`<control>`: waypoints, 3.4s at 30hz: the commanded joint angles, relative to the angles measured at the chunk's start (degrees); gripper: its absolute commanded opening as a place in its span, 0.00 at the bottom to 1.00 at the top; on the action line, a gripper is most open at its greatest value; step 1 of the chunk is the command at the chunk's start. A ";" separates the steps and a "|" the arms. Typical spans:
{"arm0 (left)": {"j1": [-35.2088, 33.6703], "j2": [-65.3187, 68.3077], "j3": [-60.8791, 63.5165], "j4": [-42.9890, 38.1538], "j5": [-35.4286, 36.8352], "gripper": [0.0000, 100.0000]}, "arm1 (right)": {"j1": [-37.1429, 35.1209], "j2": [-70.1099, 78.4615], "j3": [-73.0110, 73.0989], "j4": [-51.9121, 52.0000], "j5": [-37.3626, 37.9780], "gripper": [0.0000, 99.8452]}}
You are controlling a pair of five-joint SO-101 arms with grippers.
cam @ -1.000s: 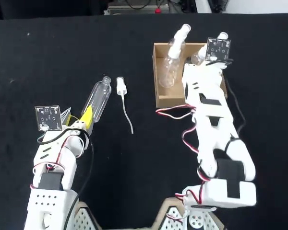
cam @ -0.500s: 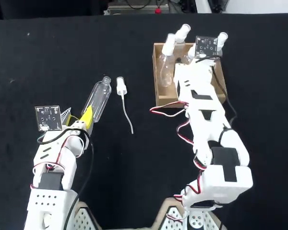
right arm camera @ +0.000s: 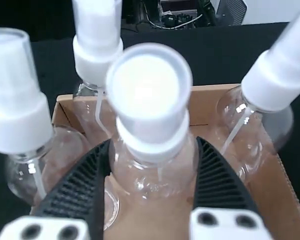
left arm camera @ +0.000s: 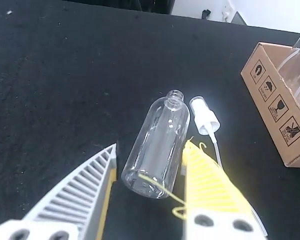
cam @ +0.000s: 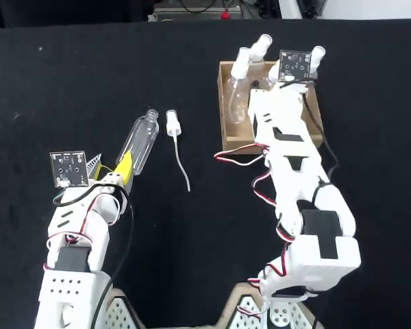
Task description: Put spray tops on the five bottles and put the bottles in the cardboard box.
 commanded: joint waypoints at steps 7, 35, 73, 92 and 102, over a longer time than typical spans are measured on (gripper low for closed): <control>-0.04 -0.62 -0.57 -1.23 0.44 0.20 | 0.35 -0.66 -3.74 -1.67 -0.35 0.14; -0.04 -0.62 -0.57 -1.23 0.44 0.20 | 0.88 -0.57 -3.47 -1.67 -0.09 0.14; -0.04 -0.62 -0.57 -1.23 0.26 0.20 | 0.88 2.33 -7.16 3.78 -0.44 0.27; -0.04 -0.62 -0.57 -1.32 0.18 0.20 | 0.79 1.54 -6.11 4.04 -0.44 0.27; 0.04 -0.62 -0.57 -1.32 0.09 0.20 | 0.70 1.54 -6.02 4.04 -0.44 0.28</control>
